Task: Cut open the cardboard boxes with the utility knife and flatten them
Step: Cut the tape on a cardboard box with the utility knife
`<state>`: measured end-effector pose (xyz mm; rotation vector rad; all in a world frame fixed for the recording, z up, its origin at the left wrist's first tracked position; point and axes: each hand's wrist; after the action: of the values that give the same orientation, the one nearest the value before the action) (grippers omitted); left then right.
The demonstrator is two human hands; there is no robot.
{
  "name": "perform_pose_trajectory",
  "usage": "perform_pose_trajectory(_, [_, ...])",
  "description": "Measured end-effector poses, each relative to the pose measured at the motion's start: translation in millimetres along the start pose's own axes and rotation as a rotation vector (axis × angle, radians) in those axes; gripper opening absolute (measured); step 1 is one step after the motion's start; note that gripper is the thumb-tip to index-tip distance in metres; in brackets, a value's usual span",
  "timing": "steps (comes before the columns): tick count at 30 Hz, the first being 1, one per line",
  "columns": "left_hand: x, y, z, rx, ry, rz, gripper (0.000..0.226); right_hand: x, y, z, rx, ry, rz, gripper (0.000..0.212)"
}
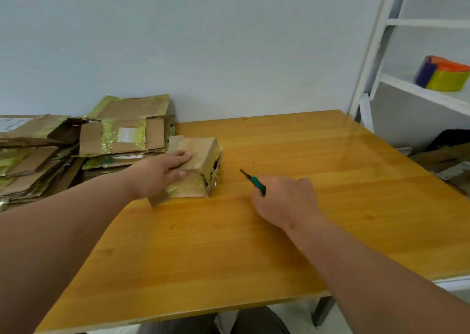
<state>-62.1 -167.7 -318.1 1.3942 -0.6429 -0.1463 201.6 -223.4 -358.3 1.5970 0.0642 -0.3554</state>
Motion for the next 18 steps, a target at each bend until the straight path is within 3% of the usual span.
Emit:
perform_pose_trajectory(6, [13.8,6.1,-1.5,0.075,0.084,-0.016,0.048,7.8,-1.3,-8.7,-0.043,-0.178,0.209,0.038])
perform_pose_trajectory(10, [34.4,-0.7,-11.4,0.099,0.160,-0.219,0.072,-2.8,-3.7,-7.2,0.042,-0.104,0.185,0.035])
perform_pose_trajectory(15, [24.3,13.3,-4.8,0.003,0.063,0.112,0.037,-12.9,-4.0,-7.3,0.061,0.002,-0.027,0.038])
perform_pose_trajectory(18, [17.0,20.6,4.7,-0.014,0.038,0.156,0.038,-25.7,-5.7,-5.7,-0.031,0.048,-0.149,0.051])
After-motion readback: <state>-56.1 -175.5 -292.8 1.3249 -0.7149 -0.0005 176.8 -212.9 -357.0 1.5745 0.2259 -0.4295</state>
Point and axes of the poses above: each hand's wrist, its own z-axis away from the middle knuckle, its own y-axis out of the back of the hand, x = y × z, and after that the axes turned 13 degrees about -y, right-handed
